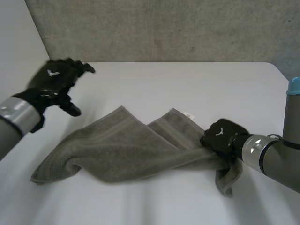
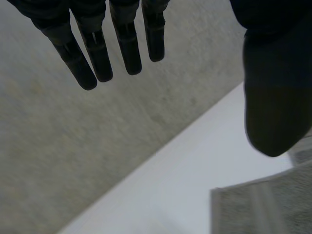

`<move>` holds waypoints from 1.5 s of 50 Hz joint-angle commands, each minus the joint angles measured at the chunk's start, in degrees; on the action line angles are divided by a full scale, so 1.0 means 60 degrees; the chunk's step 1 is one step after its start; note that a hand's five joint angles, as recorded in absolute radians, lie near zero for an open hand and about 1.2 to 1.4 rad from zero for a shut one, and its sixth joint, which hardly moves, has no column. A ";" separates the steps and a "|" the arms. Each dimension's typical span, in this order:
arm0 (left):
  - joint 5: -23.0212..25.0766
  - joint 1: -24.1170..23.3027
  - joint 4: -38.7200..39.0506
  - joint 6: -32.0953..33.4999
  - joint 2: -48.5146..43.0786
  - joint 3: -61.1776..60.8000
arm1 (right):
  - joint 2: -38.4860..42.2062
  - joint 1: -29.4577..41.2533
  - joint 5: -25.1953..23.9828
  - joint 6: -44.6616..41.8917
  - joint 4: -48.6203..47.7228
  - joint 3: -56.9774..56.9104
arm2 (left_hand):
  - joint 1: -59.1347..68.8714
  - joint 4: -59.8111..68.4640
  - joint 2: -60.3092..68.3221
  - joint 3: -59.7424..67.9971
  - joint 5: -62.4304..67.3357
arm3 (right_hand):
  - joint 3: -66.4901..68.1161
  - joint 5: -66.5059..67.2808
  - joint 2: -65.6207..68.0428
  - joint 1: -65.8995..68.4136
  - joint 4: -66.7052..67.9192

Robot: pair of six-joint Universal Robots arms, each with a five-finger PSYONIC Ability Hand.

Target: Fold the towel.

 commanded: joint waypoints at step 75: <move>-0.0952 -0.3906 -0.3644 0.2340 -0.5138 0.2868 | 0.0448 0.0102 0.1090 0.0113 -0.0842 0.0025 | 0.2028 0.2015 0.2065 0.2033 0.0290 | 0.0510 0.0618 0.0698 0.0562 0.0474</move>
